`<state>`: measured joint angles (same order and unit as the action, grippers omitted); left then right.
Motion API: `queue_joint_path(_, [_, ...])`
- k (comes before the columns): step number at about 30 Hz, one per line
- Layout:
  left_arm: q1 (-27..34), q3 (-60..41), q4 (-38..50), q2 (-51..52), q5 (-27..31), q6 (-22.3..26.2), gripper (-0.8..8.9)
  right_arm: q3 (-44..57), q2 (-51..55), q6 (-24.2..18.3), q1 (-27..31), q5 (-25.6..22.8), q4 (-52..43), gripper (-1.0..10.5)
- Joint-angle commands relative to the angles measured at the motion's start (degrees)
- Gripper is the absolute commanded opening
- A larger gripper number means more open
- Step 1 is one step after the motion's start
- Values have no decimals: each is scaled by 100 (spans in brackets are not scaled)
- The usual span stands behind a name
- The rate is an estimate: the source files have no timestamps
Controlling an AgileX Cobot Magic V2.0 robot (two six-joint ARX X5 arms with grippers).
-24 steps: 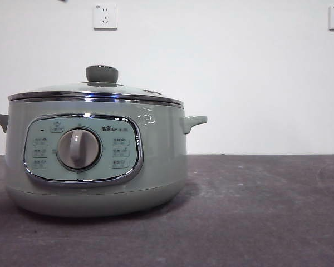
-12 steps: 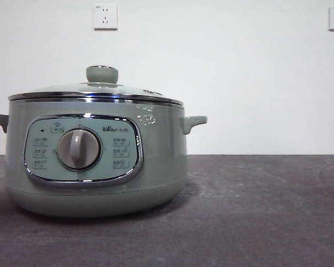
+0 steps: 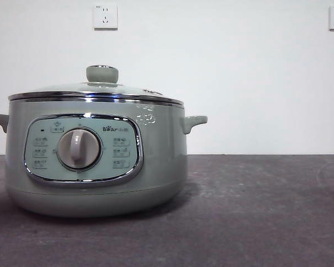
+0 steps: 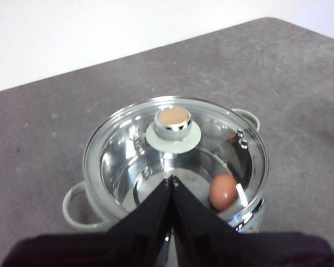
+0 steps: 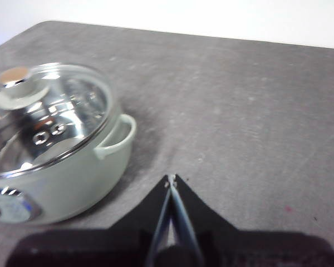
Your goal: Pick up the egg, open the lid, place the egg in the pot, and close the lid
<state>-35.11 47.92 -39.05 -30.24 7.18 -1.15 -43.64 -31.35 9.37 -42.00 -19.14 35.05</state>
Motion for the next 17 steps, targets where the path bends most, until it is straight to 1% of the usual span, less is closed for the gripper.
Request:
queue_joint_path(1, [-17,-31,-210,-55,28,-55,-3,50,13,291,-7,-50,-17,1])
queue_joint_path(5, [-20,-31,-398,-136,4,-55,-3,50,13,282,-7,-77,24,1])
queue_joint_path(15, [-44,-31,-407,-348,9,-55,-3,50,13,282,-7,-72,24,2])
queue_joint_path(16, [-35,-31,-424,-291,17,-37,-3,50,15,282,-7,-72,24,1])
queue_joint_path(17, [-2,-31,-437,-219,70,219,-3,50,15,282,-7,-70,28,1])
